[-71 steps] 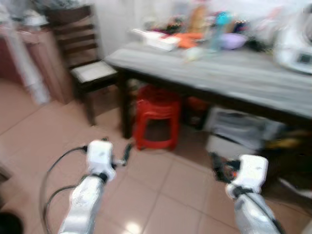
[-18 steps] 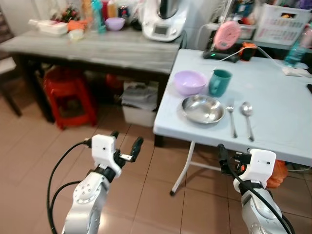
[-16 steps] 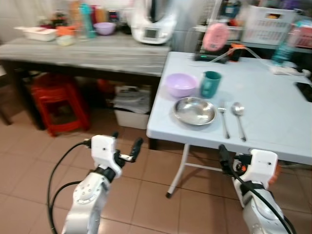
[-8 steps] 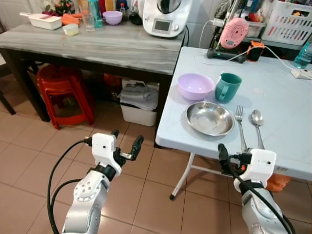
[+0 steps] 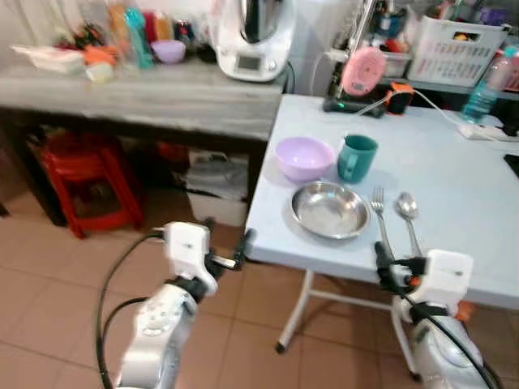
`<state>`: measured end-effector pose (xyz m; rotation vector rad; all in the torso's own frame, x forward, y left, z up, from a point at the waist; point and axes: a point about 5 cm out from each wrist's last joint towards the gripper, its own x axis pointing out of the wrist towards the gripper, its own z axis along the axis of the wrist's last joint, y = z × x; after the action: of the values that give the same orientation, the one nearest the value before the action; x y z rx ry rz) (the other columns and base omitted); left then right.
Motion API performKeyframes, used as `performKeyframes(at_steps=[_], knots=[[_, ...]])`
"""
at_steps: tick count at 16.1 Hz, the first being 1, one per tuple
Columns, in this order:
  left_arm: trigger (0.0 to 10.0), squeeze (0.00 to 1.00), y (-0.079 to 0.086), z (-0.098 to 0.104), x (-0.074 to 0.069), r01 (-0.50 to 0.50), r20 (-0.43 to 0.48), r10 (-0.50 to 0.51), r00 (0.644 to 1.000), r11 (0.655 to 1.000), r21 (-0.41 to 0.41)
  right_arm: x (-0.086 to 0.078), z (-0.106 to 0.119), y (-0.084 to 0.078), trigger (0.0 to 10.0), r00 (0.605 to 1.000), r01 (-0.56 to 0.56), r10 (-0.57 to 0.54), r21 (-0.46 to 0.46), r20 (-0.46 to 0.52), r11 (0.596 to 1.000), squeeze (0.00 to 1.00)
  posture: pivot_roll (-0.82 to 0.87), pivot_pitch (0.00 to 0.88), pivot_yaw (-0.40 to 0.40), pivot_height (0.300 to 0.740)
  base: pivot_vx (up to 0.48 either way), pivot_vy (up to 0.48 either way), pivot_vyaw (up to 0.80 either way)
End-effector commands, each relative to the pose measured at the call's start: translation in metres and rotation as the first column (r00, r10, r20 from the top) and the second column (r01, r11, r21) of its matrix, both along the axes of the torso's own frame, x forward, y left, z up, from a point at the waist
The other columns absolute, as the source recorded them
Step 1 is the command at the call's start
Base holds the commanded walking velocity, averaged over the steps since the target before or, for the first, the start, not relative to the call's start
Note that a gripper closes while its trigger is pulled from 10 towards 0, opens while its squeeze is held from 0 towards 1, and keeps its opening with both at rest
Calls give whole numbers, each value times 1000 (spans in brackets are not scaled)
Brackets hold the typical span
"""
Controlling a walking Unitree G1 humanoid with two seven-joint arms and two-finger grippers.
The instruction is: Setting the table
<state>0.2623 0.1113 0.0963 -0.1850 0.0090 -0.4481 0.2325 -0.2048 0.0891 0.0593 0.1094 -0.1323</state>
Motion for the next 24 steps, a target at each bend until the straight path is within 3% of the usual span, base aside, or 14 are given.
performKeyframes(at_steps=[1,14,17,22,24], knots=[[10000,0,11,3,2,-28,11,28,1000,999,22,4,3,9,10000,1000,-23,22,12,12,1000,0,-15,0,-27,740,311,0,0],[10000,0,11,1,1,-24,3,24,1000,999,27,3,3,9,10000,1000,-20,20,9,15,1000,0,-17,0,-27,740,316,0,0],[10000,0,14,-1,0,-38,-1,38,999,999,21,2,3,8,10000,1000,-16,16,5,13,1000,0,-17,0,-28,740,0,0,0],[10000,0,23,-20,-15,9,-35,-6,999,997,80,-4,0,-1,10000,999,43,-43,0,-6,999,0,-24,0,-20,740,0,0,0],[10000,0,20,-21,-21,103,-34,-101,994,991,90,-8,-2,-8,10000,996,91,-92,-24,-24,996,0,-24,0,-18,740,0,0,0]])
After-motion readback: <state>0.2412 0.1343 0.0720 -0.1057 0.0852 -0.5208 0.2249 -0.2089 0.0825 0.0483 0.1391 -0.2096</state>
